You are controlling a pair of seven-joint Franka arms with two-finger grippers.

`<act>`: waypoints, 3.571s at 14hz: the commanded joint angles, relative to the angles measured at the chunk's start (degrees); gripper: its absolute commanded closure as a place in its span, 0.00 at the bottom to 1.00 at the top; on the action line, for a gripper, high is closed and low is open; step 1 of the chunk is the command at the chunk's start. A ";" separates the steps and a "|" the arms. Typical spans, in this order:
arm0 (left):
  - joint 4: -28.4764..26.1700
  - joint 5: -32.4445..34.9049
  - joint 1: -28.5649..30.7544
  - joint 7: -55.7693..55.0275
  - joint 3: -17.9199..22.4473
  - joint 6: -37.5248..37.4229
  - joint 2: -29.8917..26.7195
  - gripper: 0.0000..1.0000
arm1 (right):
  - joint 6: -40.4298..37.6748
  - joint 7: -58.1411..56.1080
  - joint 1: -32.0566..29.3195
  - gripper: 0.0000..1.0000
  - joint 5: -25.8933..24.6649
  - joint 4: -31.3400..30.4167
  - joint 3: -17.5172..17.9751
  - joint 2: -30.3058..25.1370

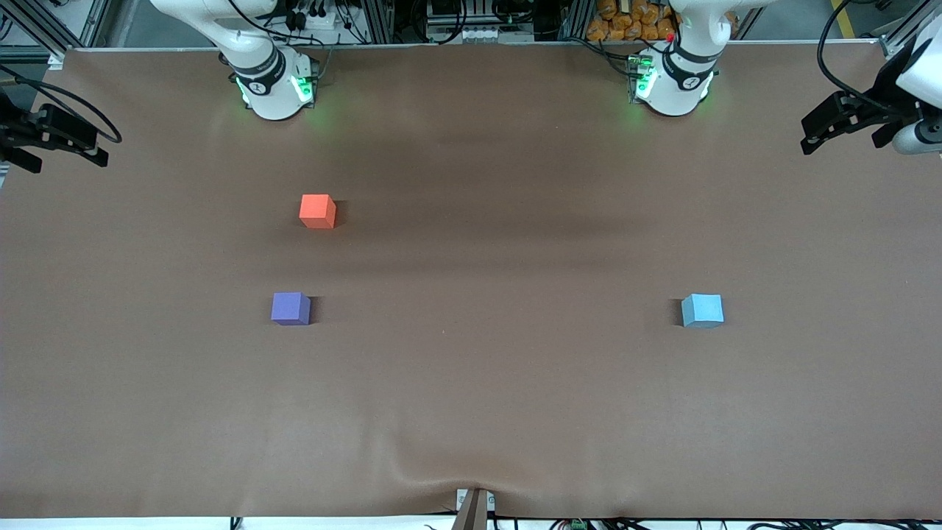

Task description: Place blue block between orange and purple blocks

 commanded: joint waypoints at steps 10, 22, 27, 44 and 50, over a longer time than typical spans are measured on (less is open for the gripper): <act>1.12 -1.35 0.04 1.31 0.44 -3.61 1.42 0.00 | -1.01 0.53 -0.96 0.00 0.79 1.14 0.48 0.46; 1.29 -1.53 -0.84 1.31 0.09 -2.29 2.39 0.00 | -0.92 0.61 -1.04 0.00 0.88 1.14 0.48 0.64; 1.29 -1.53 -1.10 1.31 0.09 -2.37 2.48 0.00 | -1.01 0.53 -1.04 0.00 0.88 1.14 0.48 0.64; 1.20 -1.26 -1.19 1.31 0.18 -2.29 3.96 0.00 | -1.01 0.61 -1.04 0.00 0.88 1.14 0.48 0.64; -1.51 -1.00 -0.93 1.39 0.18 2.35 11.96 0.00 | -1.01 0.53 -1.04 0.00 0.88 1.14 0.48 0.64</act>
